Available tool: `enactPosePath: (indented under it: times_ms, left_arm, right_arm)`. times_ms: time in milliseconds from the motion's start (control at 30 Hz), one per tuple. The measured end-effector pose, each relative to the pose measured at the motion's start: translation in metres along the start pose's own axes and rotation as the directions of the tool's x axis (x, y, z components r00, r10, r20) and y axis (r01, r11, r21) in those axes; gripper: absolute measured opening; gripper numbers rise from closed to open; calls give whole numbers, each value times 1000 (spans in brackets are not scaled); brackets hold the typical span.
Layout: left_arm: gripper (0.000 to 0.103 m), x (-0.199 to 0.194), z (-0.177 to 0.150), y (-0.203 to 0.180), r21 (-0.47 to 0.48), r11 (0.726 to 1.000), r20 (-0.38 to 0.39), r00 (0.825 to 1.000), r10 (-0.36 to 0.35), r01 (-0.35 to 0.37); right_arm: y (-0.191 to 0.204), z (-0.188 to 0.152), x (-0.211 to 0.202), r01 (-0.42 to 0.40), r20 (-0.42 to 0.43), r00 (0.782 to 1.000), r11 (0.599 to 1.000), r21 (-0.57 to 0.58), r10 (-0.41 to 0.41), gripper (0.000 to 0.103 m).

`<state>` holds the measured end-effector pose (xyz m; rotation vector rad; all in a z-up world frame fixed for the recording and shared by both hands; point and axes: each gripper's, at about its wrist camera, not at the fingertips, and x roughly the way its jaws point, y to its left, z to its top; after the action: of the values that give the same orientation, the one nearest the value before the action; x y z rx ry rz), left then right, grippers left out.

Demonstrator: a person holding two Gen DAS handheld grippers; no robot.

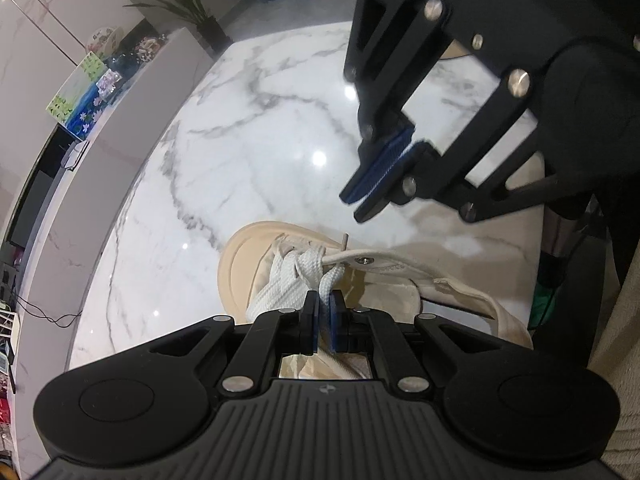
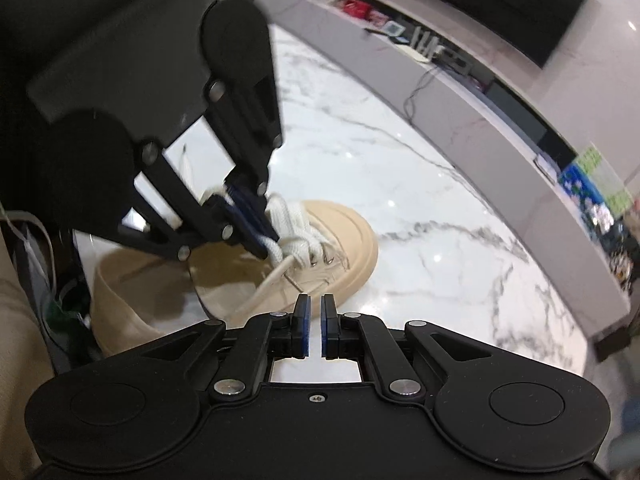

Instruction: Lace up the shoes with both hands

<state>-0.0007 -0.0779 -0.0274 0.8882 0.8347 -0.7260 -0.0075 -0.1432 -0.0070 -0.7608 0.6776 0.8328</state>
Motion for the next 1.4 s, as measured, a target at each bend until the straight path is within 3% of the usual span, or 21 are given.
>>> enactPosePath:
  times_ms: [300,600,833,900,967,1067,1233,1400]
  left_arm:
    - [4,-2,0,-1,-31,1000,5,1000,-2,3]
    - [5,-1,-1,0,-36,999,8,1000,-10,10]
    - [6,-1,-1,0,-54,999,15,1000,-6,7]
    - [11,-4,-2,1,-73,997,20,1000,-11,12]
    - [26,-10,-5,2,-94,995,38,999,-16,20]
    - [40,-21,-11,4,-141,990,60,998,2,6]
    - [41,-36,-26,10,-235,972,50,998,33,-20]
    - [41,-52,-44,15,-368,930,64,997,34,-8]
  right_arm:
    - [16,0,10,-32,-17,999,977,-210,29,5]
    - [27,4,19,-30,-17,1000,939,-342,26,5]
    - [30,5,17,-29,-14,1000,954,-298,26,3]
    - [30,5,16,-28,-13,1000,958,-284,26,1]
    - [30,5,14,-27,-15,1000,968,-251,24,1]
    - [28,4,9,-19,-26,1000,982,-190,14,1]
    - [21,-3,-2,40,-57,997,993,-111,-46,0]
    - [13,-15,-18,92,-103,990,995,-28,-94,0]
